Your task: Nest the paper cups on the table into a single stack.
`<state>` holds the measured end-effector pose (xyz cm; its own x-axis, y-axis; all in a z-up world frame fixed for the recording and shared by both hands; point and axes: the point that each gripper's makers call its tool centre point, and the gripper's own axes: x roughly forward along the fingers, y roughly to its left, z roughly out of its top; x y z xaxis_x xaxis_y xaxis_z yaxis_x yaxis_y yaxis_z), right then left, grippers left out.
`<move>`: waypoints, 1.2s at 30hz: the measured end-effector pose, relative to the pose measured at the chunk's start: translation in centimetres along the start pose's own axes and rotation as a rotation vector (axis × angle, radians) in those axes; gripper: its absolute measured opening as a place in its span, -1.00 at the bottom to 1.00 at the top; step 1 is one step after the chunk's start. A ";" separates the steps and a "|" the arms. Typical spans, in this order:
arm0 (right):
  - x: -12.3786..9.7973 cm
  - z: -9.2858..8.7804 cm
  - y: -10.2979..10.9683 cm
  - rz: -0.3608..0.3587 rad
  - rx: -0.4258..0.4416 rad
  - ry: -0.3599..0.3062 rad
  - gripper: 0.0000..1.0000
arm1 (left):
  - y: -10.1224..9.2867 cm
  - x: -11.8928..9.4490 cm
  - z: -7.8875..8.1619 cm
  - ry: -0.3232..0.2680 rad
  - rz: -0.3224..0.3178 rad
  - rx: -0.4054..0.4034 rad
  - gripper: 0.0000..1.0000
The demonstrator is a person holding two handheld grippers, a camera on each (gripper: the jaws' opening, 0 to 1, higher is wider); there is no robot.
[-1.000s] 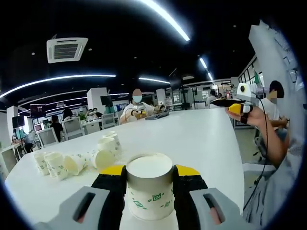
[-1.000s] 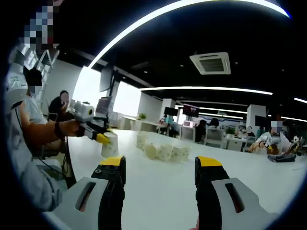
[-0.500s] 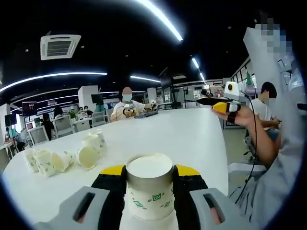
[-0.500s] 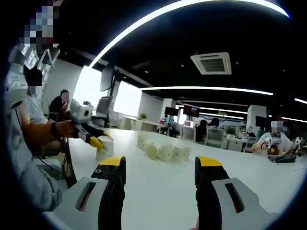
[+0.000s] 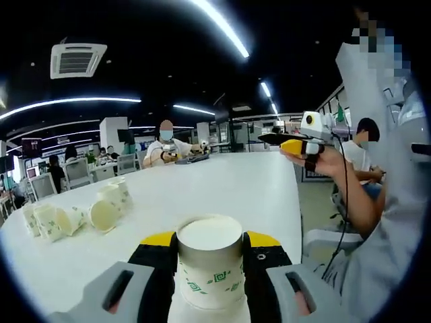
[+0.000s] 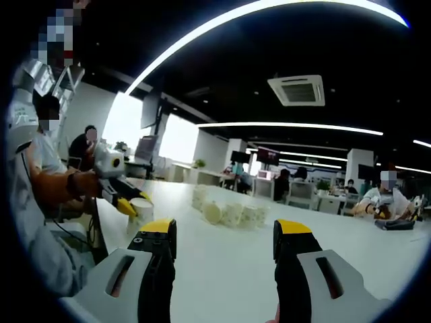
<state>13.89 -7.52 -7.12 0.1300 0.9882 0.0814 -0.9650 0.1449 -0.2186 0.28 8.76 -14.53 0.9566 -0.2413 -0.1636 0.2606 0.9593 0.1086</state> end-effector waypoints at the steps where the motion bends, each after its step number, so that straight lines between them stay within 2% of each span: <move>1: 0.0 0.0 0.0 0.000 0.000 0.000 0.22 | -0.1 0.0 -0.1 0.001 -0.001 0.000 -0.18; 7: -0.1 0.1 0.1 0.001 -0.003 0.000 0.22 | -0.6 0.0 -0.7 0.006 -0.013 -0.018 -0.18; 17: -0.2 0.2 0.1 0.000 -0.005 -0.002 0.22 | -0.5 0.0 -0.8 -0.008 -0.016 -0.043 -0.18; 21: -0.1 0.1 0.1 0.003 -0.003 -0.002 0.22 | -0.5 -0.1 -0.9 -0.006 -0.024 -0.027 -0.17; 24: -0.1 0.1 0.3 0.015 -0.004 -0.009 0.23 | -0.7 -0.2 -0.8 -0.012 -0.036 -0.034 -0.10; 30: 0.1 0.3 1.4 0.074 -0.001 -0.023 0.25 | -0.7 -0.5 -0.4 -0.022 -0.047 -0.045 -0.02; 33: 0.4 0.2 2.9 0.159 -0.015 -0.035 0.28 | -0.7 -0.6 -0.2 -0.025 -0.056 -0.052 0.01; 36: 0.7 0.0 4.1 0.226 0.009 -0.057 0.35 | -0.7 -0.8 0.1 -0.024 -0.050 -0.036 0.05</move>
<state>10.05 -6.22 -7.92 -0.1022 0.9910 0.0864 -0.9701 -0.0801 -0.2292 -0.66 8.30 -14.35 0.9456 -0.2917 -0.1443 0.3032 0.9507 0.0652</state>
